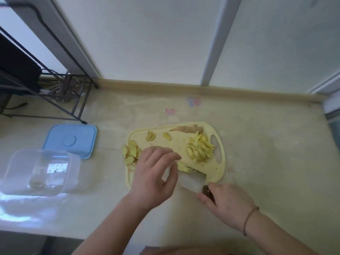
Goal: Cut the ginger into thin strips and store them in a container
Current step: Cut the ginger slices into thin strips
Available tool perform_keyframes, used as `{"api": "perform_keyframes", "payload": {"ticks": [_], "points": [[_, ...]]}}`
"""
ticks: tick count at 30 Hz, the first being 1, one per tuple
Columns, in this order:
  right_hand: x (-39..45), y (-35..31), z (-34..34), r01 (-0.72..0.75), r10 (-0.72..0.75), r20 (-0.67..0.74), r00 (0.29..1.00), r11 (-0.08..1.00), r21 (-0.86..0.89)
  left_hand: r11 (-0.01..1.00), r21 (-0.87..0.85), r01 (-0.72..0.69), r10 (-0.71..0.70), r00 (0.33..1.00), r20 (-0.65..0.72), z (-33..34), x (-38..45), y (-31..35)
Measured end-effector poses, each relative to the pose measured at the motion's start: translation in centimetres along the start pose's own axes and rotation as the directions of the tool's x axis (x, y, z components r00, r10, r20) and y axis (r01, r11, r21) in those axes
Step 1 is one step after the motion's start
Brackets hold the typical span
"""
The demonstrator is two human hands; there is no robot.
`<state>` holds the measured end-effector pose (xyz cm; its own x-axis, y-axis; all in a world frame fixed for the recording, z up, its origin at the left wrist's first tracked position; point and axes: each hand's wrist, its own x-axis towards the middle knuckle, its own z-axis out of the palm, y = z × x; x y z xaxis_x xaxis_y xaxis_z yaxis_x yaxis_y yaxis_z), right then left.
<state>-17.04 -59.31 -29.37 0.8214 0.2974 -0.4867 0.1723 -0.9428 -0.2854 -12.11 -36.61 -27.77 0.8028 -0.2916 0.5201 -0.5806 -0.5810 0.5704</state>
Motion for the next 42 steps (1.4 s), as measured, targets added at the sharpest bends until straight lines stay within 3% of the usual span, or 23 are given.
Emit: {"api": "perform_keyframes", "payload": {"ticks": [1,3,5,7,10,13,24,28,30,32,33,35,37,38,42], "points": [[-0.1,0.2,0.2,0.005,-0.005,0.01,1.0,1.0,-0.013,0.997,0.048,0.063,-0.071,0.982,0.175,0.6,1.6,-0.1],[-0.2,0.6,0.0,0.012,-0.011,0.007,1.0,1.0,-0.018,0.959,0.241,0.147,-0.256,0.814,0.522,2.6,4.4,-0.9],[-0.1,1.0,-0.2,0.03,-0.03,0.003,1.0,0.999,-0.02,0.931,0.339,0.132,-0.344,0.625,0.701,4.6,6.1,-1.9],[-0.1,1.1,-0.7,0.036,-0.036,-0.001,0.999,0.999,-0.031,0.94,0.298,0.167,-0.34,0.548,0.764,5.4,6.7,-2.5],[-0.1,1.3,-1.5,0.027,-0.027,-0.003,1.0,0.997,-0.066,0.959,0.153,0.241,-0.268,0.58,0.769,4.5,6.1,-3.0],[-0.2,1.6,-1.9,0.056,-0.057,-0.008,0.998,0.995,-0.087,0.98,0.074,0.187,-0.174,0.601,0.78,3.8,5.1,-3.5],[-0.8,1.3,-2.8,0.041,-0.044,-0.014,0.999,0.988,-0.151,0.979,0.112,0.173,-0.206,0.774,0.599,6.6,6.2,-3.8],[-1.1,1.3,-2.3,-0.007,-0.002,-0.069,0.998,0.992,-0.13,0.95,0.103,0.296,-0.313,0.886,0.342,3.4,6.8,-5.7],[-1.5,1.3,-1.9,-0.085,0.09,-0.074,0.993,0.994,0.066,0.893,0.146,0.426,-0.45,0.861,0.237,0.4,6.3,-7.3],[-1.6,0.9,-1.6,-0.159,0.186,-0.046,0.982,0.924,0.347,0.799,0.233,0.555,-0.591,0.796,0.129,-2.3,4.6,-9.2],[-1.8,0.6,-1.7,-0.198,0.248,-0.031,0.968,0.838,0.509,0.751,0.278,0.598,-0.644,0.757,0.109,-3.3,3.5,-10.0],[-2.0,-0.1,-1.7,-0.275,0.343,0.077,0.936,0.577,0.769,0.718,0.359,0.596,-0.683,0.705,0.194,-4.3,1.2,-10.7],[-1.7,-0.5,-1.6,-0.353,0.376,0.215,0.902,0.353,0.866,0.759,0.387,0.524,-0.644,0.692,0.326,-4.5,-0.5,-10.7],[-1.6,-0.5,-1.4,-0.361,0.37,0.241,0.897,0.301,0.882,0.784,0.378,0.492,-0.614,0.704,0.357,-4.6,-1.0,-10.7],[-1.1,-1.1,-1.0,-0.357,0.373,0.244,0.895,0.274,0.893,0.824,0.309,0.474,-0.563,0.742,0.364,-5.2,-1.4,-11.3]]}}
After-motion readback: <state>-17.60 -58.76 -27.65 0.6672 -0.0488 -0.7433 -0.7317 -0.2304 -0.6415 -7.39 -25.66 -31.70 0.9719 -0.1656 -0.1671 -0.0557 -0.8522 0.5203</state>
